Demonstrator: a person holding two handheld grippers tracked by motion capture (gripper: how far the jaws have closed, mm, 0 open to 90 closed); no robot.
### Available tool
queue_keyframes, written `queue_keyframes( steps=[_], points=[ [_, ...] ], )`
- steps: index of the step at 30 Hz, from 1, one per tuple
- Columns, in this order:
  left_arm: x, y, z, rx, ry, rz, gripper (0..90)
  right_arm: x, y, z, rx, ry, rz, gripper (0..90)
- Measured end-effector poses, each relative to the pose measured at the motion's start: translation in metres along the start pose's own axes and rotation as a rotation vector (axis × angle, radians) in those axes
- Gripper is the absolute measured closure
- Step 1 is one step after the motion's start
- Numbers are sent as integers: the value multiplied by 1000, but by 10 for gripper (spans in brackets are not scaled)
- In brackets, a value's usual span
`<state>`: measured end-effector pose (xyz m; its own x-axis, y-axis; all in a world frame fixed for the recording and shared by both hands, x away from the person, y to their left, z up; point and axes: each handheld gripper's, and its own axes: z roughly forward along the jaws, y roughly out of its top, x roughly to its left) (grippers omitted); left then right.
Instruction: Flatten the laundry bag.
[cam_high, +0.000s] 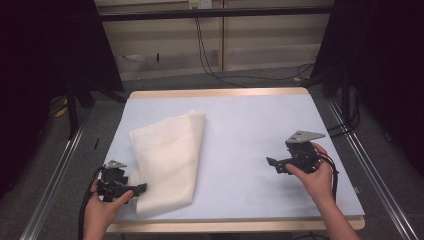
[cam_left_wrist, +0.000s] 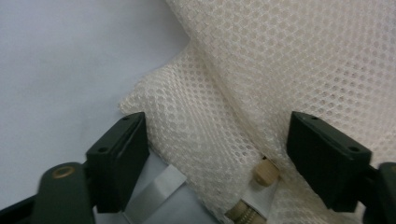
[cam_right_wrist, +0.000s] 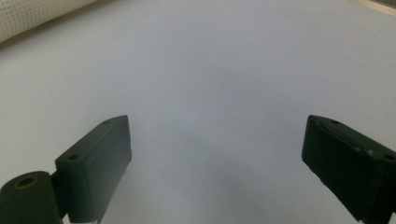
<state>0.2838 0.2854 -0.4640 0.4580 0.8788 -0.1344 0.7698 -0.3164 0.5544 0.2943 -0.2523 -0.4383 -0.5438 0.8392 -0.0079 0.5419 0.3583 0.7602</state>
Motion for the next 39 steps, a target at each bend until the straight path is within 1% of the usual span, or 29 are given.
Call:
queue_keyframes(
  steps=[1,2,3,4,5,6,7,8,9,10,11,12,13,14,16,18,21,23,25,26,27,29,30,31,33,34,35,36,39],
  points=[
    [-3,1,-1,8,0,-11,255,0,0,0,-1,3,-4,81],
    [-6,2,-2,15,-14,-25,317,0,0,1,0,-2,-8,81],
    [-7,4,-2,28,-51,-30,438,0,0,1,-1,0,-8,81],
    [-9,4,-1,30,-66,-27,533,0,0,1,-3,-1,-12,81],
    [-11,5,0,21,-61,-32,574,0,0,1,-4,-2,-12,81],
    [-9,7,-2,34,-80,-15,625,0,0,1,-3,-1,-11,81],
    [-10,7,-2,17,-88,-34,670,0,0,1,-3,-1,-11,82],
    [-9,8,-3,13,-109,-40,710,0,0,1,-4,-1,-13,81],
    [-9,9,-4,1,-114,-49,741,1,0,1,-2,-5,-13,82],
    [-9,9,-4,-13,-127,-68,754,1,0,1,2,-3,-9,81],
    [-7,10,-6,-8,-142,-57,763,1,0,2,2,-1,-14,81],
    [-8,10,-7,-23,-159,-73,767,1,0,2,2,4,-19,81],
    [-8,11,-8,-36,-172,-69,768,1,0,2,5,1,-17,81],
    [-8,12,-10,-52,-176,-60,768,2,0,2,5,4,-17,81],
    [-6,14,-14,-73,-193,-73,769,2,0,0,8,2,-5,81],
    [-6,16,-17,-93,-208,-86,769,1,-1,0,1,1,-9,82],
    [-8,19,-19,-99,-210,-72,768,0,-2,-1,5,2,2,81],
    [-12,22,-20,-116,-222,-70,767,0,-3,-2,7,4,3,81],
    [-14,27,-23,-124,-225,-43,766,0,-4,-2,6,4,0,81],
    [-17,29,-25,-131,-229,-43,765,1,-4,-2,9,2,0,81],
    [-18,31,-26,-136,-220,-28,764,1,-5,-3,9,0,-1,81],
    [-22,34,-28,-148,-232,-21,763,1,-5,-4,13,6,-10,81],
    [-23,36,-29,-151,-227,-14,762,2,-6,-4,10,5,-7,82],
    [-24,37,-29,-155,-231,-20,760,1,-6,-5,10,3,-6,82],
    [-25,39,-29,-169,-237,-14,759,1,-8,-6,9,1,-4,82],
    [-27,40,-28,-173,-242,-21,758,1,-9,-7,10,0,-7,82],
    [-27,41,-28,-168,-246,-9,758,1,-9,-7,10,0,-7,82],
    [-29,42,-28,-177,-254,-16,758,1,-9,-8,12,-2,1,83],
    [-33,46,-27,-184,-261,-2,758,-1,-11,-11,0,-9,13,85]
  ],
)
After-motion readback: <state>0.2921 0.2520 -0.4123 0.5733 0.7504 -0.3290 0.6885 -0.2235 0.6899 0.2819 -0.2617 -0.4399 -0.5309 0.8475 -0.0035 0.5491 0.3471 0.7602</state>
